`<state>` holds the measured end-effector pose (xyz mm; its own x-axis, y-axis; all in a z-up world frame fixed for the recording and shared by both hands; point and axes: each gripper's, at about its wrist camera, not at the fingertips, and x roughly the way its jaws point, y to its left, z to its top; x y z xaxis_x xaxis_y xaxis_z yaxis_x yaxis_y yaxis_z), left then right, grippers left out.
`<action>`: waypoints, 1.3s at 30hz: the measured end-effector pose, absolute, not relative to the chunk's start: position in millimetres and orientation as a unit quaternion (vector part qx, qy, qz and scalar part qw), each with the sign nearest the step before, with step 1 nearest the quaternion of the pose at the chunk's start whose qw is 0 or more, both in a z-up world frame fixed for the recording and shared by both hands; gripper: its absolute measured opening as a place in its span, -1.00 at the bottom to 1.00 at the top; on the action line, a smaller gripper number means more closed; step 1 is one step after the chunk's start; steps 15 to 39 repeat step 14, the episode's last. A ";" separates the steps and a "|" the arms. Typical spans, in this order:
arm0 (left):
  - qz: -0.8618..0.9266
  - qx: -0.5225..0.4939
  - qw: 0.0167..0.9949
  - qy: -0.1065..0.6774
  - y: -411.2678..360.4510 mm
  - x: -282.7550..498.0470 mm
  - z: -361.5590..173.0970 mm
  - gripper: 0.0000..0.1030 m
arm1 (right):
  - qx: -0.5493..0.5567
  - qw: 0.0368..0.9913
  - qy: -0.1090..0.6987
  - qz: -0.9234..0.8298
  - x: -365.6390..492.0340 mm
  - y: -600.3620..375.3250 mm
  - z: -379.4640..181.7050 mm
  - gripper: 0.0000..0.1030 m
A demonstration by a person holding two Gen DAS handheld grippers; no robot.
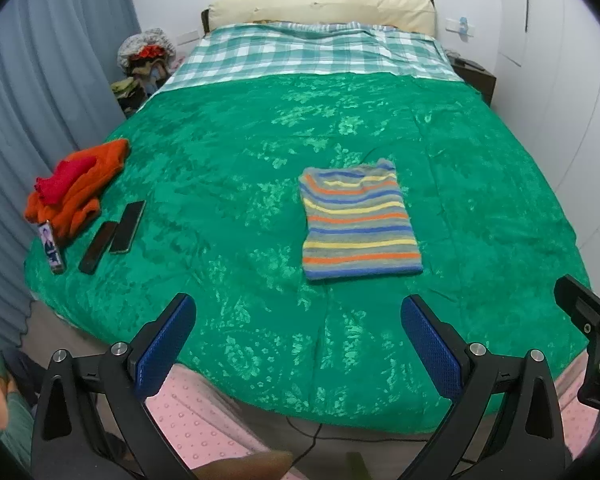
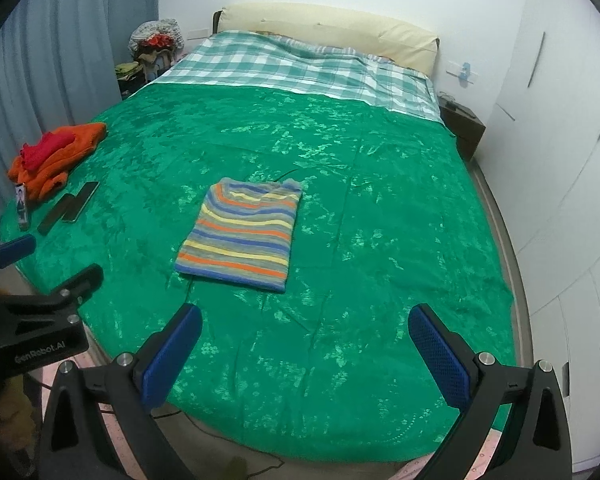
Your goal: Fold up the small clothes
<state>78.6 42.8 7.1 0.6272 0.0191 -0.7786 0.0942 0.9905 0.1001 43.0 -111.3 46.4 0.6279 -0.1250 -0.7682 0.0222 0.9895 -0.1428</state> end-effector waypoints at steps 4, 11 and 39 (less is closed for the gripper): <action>-0.029 0.069 0.899 0.431 38.3 79.1 7.3 0.99 | -0.061 0.900 0.429 -0.043 42.3 -113.3 46.1 0.98; -0.048 0.060 0.905 0.418 37.1 73.7 13.8 0.99 | -0.062 0.899 0.432 -0.045 42.5 -117.2 45.3 0.98; -0.042 0.068 0.911 0.404 35.3 70.5 18.2 0.99 | -0.061 0.899 0.432 -0.044 42.9 -116.6 45.0 0.98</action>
